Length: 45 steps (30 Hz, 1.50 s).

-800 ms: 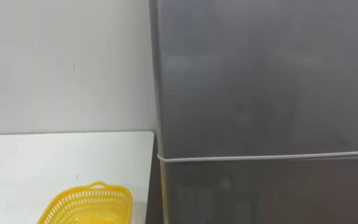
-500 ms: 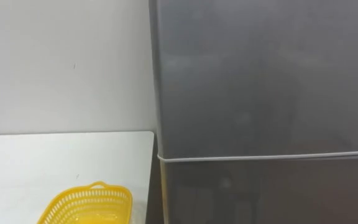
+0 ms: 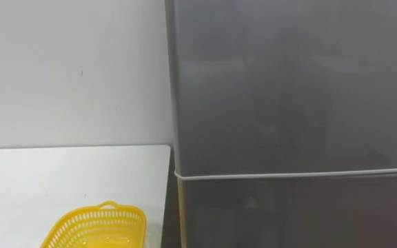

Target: Retrieve from the upper fridge

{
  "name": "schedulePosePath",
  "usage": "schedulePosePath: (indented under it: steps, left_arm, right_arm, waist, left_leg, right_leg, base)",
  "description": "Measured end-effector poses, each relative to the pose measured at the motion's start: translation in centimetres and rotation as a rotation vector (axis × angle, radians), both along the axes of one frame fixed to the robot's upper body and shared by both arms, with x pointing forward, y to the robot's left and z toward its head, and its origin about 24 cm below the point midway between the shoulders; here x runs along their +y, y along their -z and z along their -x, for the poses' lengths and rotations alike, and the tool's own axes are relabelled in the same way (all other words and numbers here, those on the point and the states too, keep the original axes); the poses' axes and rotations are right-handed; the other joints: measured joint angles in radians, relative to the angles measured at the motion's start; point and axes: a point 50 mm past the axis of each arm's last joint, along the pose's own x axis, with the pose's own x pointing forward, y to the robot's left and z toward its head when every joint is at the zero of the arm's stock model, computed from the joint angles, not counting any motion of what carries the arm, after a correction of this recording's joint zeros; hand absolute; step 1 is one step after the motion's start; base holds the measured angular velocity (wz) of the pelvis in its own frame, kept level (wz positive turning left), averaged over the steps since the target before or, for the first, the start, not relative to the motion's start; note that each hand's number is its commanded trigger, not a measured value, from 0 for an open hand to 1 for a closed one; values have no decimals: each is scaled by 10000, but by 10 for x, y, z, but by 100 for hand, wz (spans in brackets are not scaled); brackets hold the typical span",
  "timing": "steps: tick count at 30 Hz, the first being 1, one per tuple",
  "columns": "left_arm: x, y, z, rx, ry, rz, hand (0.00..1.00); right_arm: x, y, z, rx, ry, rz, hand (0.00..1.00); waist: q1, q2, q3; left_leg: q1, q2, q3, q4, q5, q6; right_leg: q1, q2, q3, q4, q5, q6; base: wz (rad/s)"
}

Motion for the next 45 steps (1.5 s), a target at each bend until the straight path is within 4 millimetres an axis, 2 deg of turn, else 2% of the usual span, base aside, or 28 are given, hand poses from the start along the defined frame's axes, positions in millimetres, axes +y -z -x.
schedulePosePath:
  steps: [8, 11, 15, 16, 19, 22, 23, 26, 29, 32, 34, 35, 37, 38, 41, 45]
  left_arm:
    - [1, 0, 12, -428, -2850, -417, 0]
    - [2, 0, 18, -771, -4849, -781, 0]
    - [12, -4, 18, -1668, -8391, -1638, 0]
    - [18, -6, 15, -2079, -9424, -1966, 0]
    - [31, -12, 6, -2986, -10942, -2863, 0]
    - [45, -21, -8, -3986, -11867, -3695, 0]
    - [49, -24, -12, -4295, -12067, -3883, 0]
    - [68, -45, -37, -6073, -12378, -4788, 0]
    - [86, -83, -77, -8944, -12603, -5699, 0]
    - [95, -114, -97, -10696, -12727, -6402, 0]
    - [104, -153, -112, -12748, -12757, -7103, 0]
    - [106, -164, -115, -13330, -12726, -7304, 0]
    - [113, -211, -125, -15688, -12463, -7941, 0]
    - [114, -223, -127, -16273, -12323, -8091, 0]
    - [113, -284, -126, -19337, -11132, -9229, 0]
    - [105, -315, -124, -21070, -10793, -8998, 0]
  right_arm:
    - [0, 0, 1, -1, 325, 95, 0]
    - [-1, 0, 2, -72, 788, 233, 0]
    - [-4, -1, 5, -78, 1318, 413, 0]
    - [-4, -1, 6, -94, 1405, 482, 0]
    - [-5, -1, 4, -215, 1434, 639, 0]
    - [-7, -2, 5, -389, 1808, 714, 0]
    - [-8, -2, 6, -405, 1813, 728, 0]
    - [-12, -3, 5, -622, 2005, 835, 0]
    - [-16, -4, -3, -1191, 2173, 1088, 0]
    - [-17, -5, -6, -1583, 2105, 1216, 0]
    - [-18, -6, -3, -1773, 2096, 1380, 0]
    - [-18, -6, -2, -1821, 2085, 1404, 0]
    - [-19, -6, 5, -1725, 2073, 1581, 0]
    - [-19, -6, 8, -1676, 2168, 1596, 0]
    - [-18, -6, 20, -1353, 2174, 1601, 0]
    - [-17, -6, 25, -1121, 2107, 1317, 0]
  waist:
    - [-40, -65, -8]
    - [35, -94, 4]
    - [135, -66, -3]
    - [159, -57, 2]
    - [222, -4, -3]
    - [388, 39, -23]
    - [382, 98, -60]
    - [386, 87, -53]
    - [451, 178, -69]
    - [478, 266, -97]
    - [524, 312, -122]
    - [533, 311, -121]
    - [617, 326, -118]
    - [639, 326, -119]
    - [641, 365, -108]
    - [647, 455, -86]
  left_leg:
    - [44, -1, 54, -11, 0, 0]
    - [45, -8, 87, -10, 0, 0]
    - [64, 2, 82, -4, 0, 0]
    - [65, 4, 82, -7, 1, -1]
    - [75, -3, 78, -19, 1, -1]
    - [89, 9, 110, -32, 1, -1]
    - [85, 8, 107, -28, 1, -1]
    - [29, -3, 44, 0, 0, 0]
    - [-8, -1, 22, -40, 1, 0]
    - [9, 1, 77, -23, 3, -1]
    - [43, -12, 80, -19, 5, 2]
    - [42, -15, 80, -20, 6, 2]
    - [25, -16, 80, -10, 6, 3]
    - [35, -17, 76, -10, 6, 3]
    - [40, -18, 65, -6, 6, 3]
    - [9, -15, 56, 23, 6, 2]
  right_leg:
    - [15, -10, -2, -6, 0, 0]
    - [13, -16, 18, -19, 0, 1]
    - [31, -10, 24, -5, 0, 0]
    - [28, -7, 20, 8, 0, 0]
    - [25, -5, 34, 12, 0, 0]
    - [-6, 14, 163, -1, 10, -14]
    - [-5, 13, 153, -1, 13, -15]
    - [-19, 9, 99, 0, 19, -15]
    - [-116, 20, 137, 8, 39, -14]
    - [-160, 20, 180, 2, 43, -20]
    - [-162, 12, 242, -10, 43, -20]
    - [-166, 7, 241, -12, 43, -20]
    - [-173, 7, 239, -32, 43, -19]
    - [-160, 6, 241, -36, 43, -19]
    - [-153, 6, 237, -33, 43, -19]
    - [-148, 5, 216, -42, 43, -19]
  base:
    - [-2]
    - [-3]
    - [0]
    - [0]
    - [0]
    - [-8]
    - [0]
    - [5]
    - [-1]
    - [-9]
    - [-9]
    - [-7]
    - [0]
    - [0]
    - [0]
    - [1]
